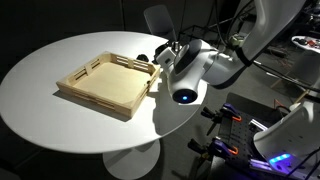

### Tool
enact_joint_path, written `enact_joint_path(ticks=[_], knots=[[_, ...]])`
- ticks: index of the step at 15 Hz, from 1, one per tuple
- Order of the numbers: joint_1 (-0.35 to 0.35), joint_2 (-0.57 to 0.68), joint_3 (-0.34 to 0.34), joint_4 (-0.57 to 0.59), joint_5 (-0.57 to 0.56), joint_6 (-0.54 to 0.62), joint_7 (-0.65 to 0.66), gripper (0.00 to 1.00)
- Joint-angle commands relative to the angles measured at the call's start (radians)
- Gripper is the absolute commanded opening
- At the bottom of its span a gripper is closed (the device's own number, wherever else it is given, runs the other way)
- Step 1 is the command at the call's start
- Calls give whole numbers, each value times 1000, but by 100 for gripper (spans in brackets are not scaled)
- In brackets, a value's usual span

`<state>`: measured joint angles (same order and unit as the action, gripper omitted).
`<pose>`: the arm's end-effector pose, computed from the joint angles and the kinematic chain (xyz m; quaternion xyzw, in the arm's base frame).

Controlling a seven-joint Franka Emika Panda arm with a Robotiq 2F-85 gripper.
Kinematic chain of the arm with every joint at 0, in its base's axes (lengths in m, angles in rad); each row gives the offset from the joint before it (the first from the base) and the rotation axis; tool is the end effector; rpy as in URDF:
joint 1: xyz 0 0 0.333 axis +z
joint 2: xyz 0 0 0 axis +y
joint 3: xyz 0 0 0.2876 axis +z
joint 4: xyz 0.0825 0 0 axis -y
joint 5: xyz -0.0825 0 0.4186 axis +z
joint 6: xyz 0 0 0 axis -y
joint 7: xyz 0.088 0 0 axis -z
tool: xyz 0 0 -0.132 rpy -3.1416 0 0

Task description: Place the white masking tape upright.

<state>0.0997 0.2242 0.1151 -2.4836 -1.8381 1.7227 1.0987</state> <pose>0.4808 -0.0077 0.1637 0.6965 0.2015 0.1611 0.6696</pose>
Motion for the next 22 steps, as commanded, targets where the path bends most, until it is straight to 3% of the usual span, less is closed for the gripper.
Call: enact_joint_path(ticks=[1, 7, 8, 9, 11, 16, 17, 22], knots=[[0, 8, 8, -4, -27, -32, 4, 6], [1, 14, 12, -1, -28, -42, 2, 6], [1, 14, 12, -1, -27, -43, 2, 20], [1, 14, 12, 0, -26, -44, 3, 47], [0, 14, 13, 0, -25, -46, 2, 55], [1, 15, 14, 1, -26, -47, 1, 95], [1, 15, 14, 1, -26, -47, 1, 99], [0, 7, 19, 0, -16, -32, 0, 100]])
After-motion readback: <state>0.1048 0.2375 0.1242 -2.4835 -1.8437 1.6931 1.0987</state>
